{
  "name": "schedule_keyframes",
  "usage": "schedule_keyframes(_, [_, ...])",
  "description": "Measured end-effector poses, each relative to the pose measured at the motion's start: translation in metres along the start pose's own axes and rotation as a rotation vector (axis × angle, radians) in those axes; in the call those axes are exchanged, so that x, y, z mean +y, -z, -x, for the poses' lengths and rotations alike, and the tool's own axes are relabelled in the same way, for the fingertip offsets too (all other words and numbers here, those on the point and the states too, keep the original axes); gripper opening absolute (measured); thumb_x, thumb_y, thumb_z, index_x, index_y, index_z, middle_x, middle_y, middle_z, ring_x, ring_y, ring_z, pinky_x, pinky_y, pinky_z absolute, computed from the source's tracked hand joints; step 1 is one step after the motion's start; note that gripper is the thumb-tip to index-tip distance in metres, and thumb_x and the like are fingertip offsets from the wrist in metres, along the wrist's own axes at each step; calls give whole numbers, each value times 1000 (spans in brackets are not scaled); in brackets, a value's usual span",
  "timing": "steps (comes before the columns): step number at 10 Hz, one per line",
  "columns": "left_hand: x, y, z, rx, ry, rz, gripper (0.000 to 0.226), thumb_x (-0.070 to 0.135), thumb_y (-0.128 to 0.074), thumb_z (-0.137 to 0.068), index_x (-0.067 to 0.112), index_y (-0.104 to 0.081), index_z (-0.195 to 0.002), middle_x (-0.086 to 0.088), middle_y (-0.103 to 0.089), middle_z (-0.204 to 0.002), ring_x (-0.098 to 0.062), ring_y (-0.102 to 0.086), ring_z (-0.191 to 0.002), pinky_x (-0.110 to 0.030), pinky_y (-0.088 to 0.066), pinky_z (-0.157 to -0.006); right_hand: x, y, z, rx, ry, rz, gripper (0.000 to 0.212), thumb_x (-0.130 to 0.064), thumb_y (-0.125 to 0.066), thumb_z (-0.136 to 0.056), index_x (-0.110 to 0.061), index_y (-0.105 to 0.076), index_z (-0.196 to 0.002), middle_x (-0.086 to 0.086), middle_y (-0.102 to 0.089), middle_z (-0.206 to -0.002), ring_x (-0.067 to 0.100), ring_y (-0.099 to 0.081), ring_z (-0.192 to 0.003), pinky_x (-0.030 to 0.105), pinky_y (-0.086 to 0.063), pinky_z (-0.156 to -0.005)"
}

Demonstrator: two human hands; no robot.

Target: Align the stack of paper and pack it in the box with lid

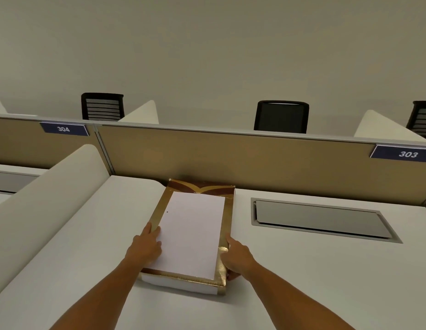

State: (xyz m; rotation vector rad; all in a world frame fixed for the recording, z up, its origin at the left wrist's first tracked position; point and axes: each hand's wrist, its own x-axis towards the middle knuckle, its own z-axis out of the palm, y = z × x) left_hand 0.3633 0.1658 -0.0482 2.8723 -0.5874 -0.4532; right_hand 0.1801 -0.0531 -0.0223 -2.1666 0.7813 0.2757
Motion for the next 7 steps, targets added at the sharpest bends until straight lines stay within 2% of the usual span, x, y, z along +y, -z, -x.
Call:
schedule_keyframes(2, [8,5,15,-22,29,15,57,32,-41,-103,19,-24,-156,-5,-10,-167,-30,-33,-147,-44,-31,-120,4,4,8,-22,6,-8,70,-15,-48,-100,-30,-16,-160,8,-56,-145,25,-68,-109,33,-62,-90])
schedule_keyframes(3, [12,10,19,-23,85,56,58,40,-45,-101,20,-31,-153,-4,-24,-164,-32,-34,-146,-51,-31,-119,9,9,11,-24,7,-34,69,-16,-51,-100,-28,-20,-160,8,-56,-146,28,-67,-116,37,-61,-92])
schedule_keyframes(4, [29,19,30,2,68,70,55,45,-50,-98,20,-41,-146,-4,-40,-156,-28,-42,-142,-48,-29,-120,16,16,17,-23,-38,-36,75,-20,-58,-98,-27,-17,-160,6,-34,-163,28,-63,-119,28,-61,-74])
schedule_keyframes(5, [49,29,38,59,16,10,53,48,-49,-98,19,-46,-143,-3,-44,-154,-26,-42,-142,-46,-24,-121,20,23,23,-14,-37,-2,79,-25,-60,-98,-23,-13,-161,8,-26,-165,29,-54,-129,30,-61,-81])
schedule_keyframes(6, [84,44,51,84,-24,42,63,53,-43,-99,18,-38,-150,-2,-36,-160,-26,-36,-147,-44,-28,-119,22,43,34,10,-3,-18,78,-28,-62,-98,-23,-16,-161,8,-25,-166,24,-55,-120,27,-57,-78])
schedule_keyframes(7, [123,54,60,144,-98,43,69,60,-39,-97,19,-34,-152,-2,-37,-160,-27,-36,-147,-44,-30,-118,21,71,48,95,82,-18,73,-30,-60,-99,-21,-21,-160,8,-22,-168,25,-45,-137,34,-48,-104])
